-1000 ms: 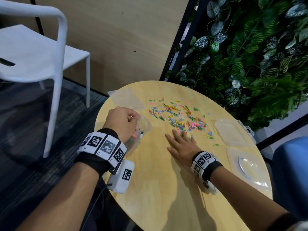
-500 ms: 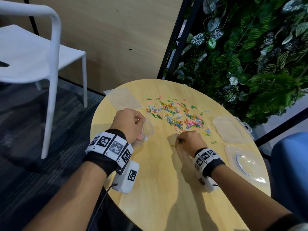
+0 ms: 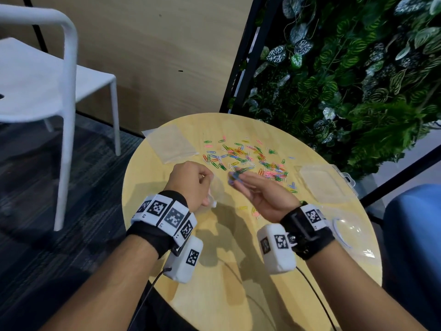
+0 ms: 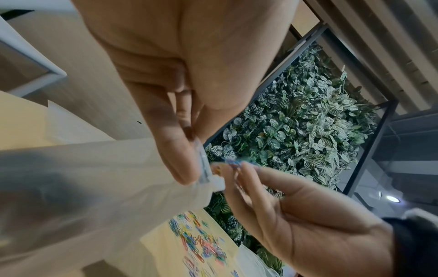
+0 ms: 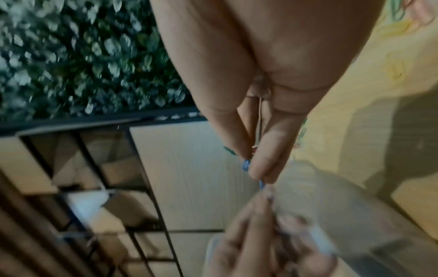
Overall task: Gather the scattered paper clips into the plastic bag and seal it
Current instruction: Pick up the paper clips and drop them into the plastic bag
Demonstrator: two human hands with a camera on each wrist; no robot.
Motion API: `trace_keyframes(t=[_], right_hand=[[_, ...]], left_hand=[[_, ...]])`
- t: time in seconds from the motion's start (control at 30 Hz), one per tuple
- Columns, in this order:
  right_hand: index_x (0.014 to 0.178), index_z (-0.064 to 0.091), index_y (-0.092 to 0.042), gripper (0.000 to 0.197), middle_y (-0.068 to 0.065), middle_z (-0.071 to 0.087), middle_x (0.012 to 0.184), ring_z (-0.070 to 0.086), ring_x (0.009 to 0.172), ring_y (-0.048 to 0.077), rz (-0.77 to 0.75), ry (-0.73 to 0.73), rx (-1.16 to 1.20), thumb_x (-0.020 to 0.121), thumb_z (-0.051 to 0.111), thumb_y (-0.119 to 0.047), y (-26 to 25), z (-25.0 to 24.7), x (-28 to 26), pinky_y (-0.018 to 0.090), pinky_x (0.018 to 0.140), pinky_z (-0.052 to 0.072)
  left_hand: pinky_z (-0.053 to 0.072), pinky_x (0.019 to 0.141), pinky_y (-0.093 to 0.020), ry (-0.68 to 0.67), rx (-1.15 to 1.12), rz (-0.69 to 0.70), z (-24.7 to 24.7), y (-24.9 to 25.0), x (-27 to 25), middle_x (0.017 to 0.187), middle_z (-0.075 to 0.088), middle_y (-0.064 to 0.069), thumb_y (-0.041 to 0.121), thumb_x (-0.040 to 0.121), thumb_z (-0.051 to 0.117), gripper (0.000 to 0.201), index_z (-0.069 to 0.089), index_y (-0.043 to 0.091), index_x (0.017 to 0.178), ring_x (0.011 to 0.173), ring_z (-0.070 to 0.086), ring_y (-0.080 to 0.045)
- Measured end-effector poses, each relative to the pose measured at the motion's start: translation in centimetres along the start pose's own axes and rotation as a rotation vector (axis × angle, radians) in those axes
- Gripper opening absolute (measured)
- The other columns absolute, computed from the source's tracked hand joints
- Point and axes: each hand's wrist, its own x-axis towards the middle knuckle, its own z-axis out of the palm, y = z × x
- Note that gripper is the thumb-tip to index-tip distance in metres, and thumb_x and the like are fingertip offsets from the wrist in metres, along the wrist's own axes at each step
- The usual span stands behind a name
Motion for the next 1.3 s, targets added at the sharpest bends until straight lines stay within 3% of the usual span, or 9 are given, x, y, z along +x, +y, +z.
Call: trace_keyframes(t=[0.27,0.37,0.57,0.67,0.77,0.9,1.0,1.17,1.3], right_hand=[[0.103,0.075,-0.006,0.026,0.009,0.075,0.094,0.068,0.074,0.013,-0.264,0.186,-1.040,0.078,0.069,-0.001,3.6,2.0,0.9,0.028,0.076,0.058],[0.082,0.079,-0.010,0.013,0.003,0.074,0.072,0.062,0.057,0.004,-0.418,0.227,-1.261,0.075,0.070,-0.004,3.5,2.8,0.9,0.012,0.060,0.051],[0.063,0.063,-0.003,0.023,0.001,0.042,0.049,0.030,0.045,0.010,-0.415,0.066,-1.521,0.083,0.051,-0.002,3.2,3.6,0.9,0.017,0.047,0.026],[0.074,0.071,-0.014,0.028,-0.011,0.054,0.054,0.045,0.051,0.004,-0.449,-0.042,-1.632,0.081,0.050,0.003,2.7,3.5,0.6,0.010,0.052,0.034],[0.098,0.077,-0.015,0.022,-0.004,0.075,0.088,0.069,0.075,0.009,-0.533,0.134,-1.283,0.085,0.063,-0.004,1.3,1.4,0.0,0.016,0.066,0.056],[0.134,0.051,-0.010,0.076,0.013,0.059,0.120,0.068,0.083,0.024,-0.026,0.523,-1.204,0.069,0.085,-0.029,1.3,-5.9,0.9,0.029,0.053,0.059],[0.119,0.054,-0.005,0.111,0.014,0.057,0.114,0.057,0.084,0.024,0.284,0.580,-1.632,0.040,0.069,-0.081,3.6,-9.3,2.8,0.023,0.049,0.041],[0.068,0.049,-0.015,0.058,0.009,0.052,0.087,0.047,0.075,0.022,0.090,0.686,-1.537,0.055,0.080,-0.063,4.2,-7.5,5.6,0.026,0.047,0.030],[0.082,0.059,-0.012,0.059,0.011,0.058,0.094,0.051,0.087,0.025,0.110,0.686,-1.665,0.068,0.068,-0.068,3.2,-6.2,8.2,0.029,0.059,0.041]], left_hand=[[0.056,0.054,-0.019,-0.027,-0.002,0.016,0.6,0.3,-0.3,0.066,0.073,-0.007,0.017,0.094,0.063,0.013,0.073,0.013,0.088,0.052,0.072,-0.022],[0.055,0.052,-0.016,-0.050,-0.012,0.018,0.5,0.3,-0.4,0.061,0.071,-0.003,0.015,0.094,0.062,0.013,0.073,0.013,0.088,0.050,0.071,-0.018],[0.059,0.055,-0.023,-0.042,-0.021,0.025,0.4,0.3,-0.5,0.067,0.074,-0.007,0.016,0.094,0.063,0.012,0.073,0.013,0.089,0.053,0.072,-0.022],[0.060,0.055,-0.025,-0.031,-0.033,0.020,0.2,0.4,-0.5,0.073,0.075,-0.010,0.014,0.094,0.063,0.012,0.073,0.009,0.091,0.054,0.073,-0.023],[0.059,0.053,-0.022,-0.022,-0.046,0.022,-0.3,0.3,-0.4,0.075,0.075,-0.011,0.011,0.095,0.061,0.013,0.073,0.008,0.092,0.054,0.073,-0.023],[0.056,0.053,-0.016,-0.010,-0.044,0.025,-0.7,0.1,-0.3,0.072,0.075,-0.012,0.011,0.095,0.059,0.014,0.074,0.009,0.093,0.054,0.073,-0.023],[0.053,0.051,-0.013,-0.013,-0.050,0.020,-0.8,0.1,-0.4,0.072,0.075,-0.012,0.012,0.095,0.060,0.014,0.074,0.010,0.093,0.054,0.073,-0.022],[0.053,0.051,-0.012,-0.002,-0.041,0.031,-1.2,0.0,-0.5,0.072,0.075,-0.011,0.010,0.095,0.060,0.015,0.074,0.012,0.092,0.051,0.072,-0.020],[0.051,0.048,-0.011,0.010,-0.054,0.023,-1.6,-0.1,-0.4,0.069,0.074,-0.009,0.009,0.095,0.059,0.016,0.074,0.013,0.092,0.048,0.069,-0.017]])
